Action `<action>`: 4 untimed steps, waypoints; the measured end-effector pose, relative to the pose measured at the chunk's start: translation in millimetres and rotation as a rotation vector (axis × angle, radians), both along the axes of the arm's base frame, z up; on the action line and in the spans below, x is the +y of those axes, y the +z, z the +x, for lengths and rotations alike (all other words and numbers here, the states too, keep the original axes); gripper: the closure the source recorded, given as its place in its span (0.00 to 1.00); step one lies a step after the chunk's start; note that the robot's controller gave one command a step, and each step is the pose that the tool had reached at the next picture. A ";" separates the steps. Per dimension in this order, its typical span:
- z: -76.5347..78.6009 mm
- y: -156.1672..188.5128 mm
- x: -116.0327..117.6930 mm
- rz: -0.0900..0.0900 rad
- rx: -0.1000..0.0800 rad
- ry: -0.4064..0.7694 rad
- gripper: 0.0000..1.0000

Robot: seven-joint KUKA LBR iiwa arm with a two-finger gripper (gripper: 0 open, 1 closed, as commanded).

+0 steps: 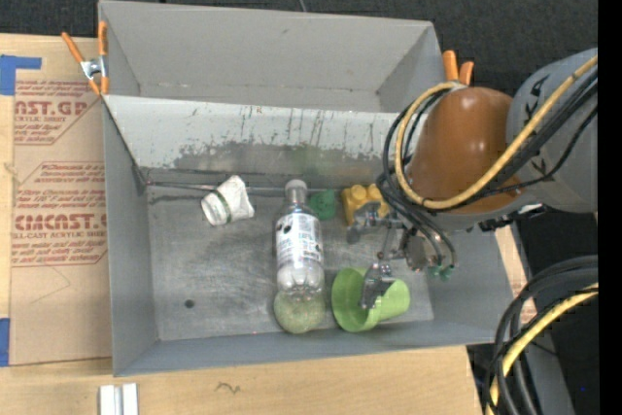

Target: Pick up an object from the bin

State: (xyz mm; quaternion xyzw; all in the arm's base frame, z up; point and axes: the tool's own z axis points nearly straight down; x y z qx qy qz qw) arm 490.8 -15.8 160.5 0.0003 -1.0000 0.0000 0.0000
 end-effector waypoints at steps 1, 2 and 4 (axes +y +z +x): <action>-6.5 -29.8 -20.0 0.000 -0.001 0.067 0.00; -6.3 -20.5 -35.9 0.000 0.000 0.080 0.00; 28.2 -85.9 -92.3 0.022 0.012 -0.281 0.00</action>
Offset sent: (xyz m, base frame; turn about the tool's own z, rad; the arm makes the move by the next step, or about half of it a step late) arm -0.0060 -0.0429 -0.0095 -0.0805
